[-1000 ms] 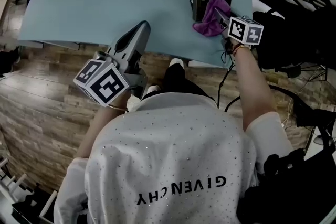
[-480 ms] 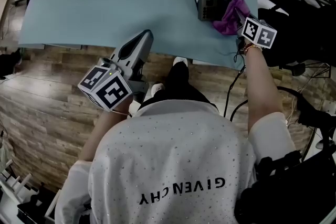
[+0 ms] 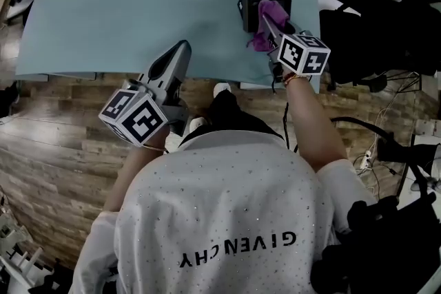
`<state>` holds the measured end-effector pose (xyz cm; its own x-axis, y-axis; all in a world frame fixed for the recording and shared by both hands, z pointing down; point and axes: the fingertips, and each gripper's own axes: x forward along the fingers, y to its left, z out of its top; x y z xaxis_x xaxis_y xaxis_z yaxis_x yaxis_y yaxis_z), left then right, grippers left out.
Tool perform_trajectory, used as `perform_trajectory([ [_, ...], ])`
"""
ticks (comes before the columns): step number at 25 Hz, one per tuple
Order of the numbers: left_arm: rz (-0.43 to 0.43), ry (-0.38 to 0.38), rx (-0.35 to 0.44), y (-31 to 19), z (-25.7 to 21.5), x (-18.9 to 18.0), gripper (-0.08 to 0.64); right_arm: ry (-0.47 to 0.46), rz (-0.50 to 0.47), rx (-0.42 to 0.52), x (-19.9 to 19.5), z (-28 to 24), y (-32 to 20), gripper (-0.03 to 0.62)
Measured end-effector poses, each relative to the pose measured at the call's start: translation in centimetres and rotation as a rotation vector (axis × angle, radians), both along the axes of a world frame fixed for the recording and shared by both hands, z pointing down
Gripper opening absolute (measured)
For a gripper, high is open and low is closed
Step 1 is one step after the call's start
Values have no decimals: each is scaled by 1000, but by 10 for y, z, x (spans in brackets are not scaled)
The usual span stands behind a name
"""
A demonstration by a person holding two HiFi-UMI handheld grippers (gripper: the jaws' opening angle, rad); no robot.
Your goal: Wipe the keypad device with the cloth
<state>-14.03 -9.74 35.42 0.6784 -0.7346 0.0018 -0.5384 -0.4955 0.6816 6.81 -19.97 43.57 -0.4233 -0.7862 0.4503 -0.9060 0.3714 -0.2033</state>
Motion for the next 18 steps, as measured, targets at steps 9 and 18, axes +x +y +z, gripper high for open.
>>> perform_trajectory([
  [9,-56,64,53,-15,-23,13,0,-21,-199,-4,-37,-23,9,58],
  [18,-200,34,64,-11,-39,-4,0,89,-344,-108,-24,27,15,58],
])
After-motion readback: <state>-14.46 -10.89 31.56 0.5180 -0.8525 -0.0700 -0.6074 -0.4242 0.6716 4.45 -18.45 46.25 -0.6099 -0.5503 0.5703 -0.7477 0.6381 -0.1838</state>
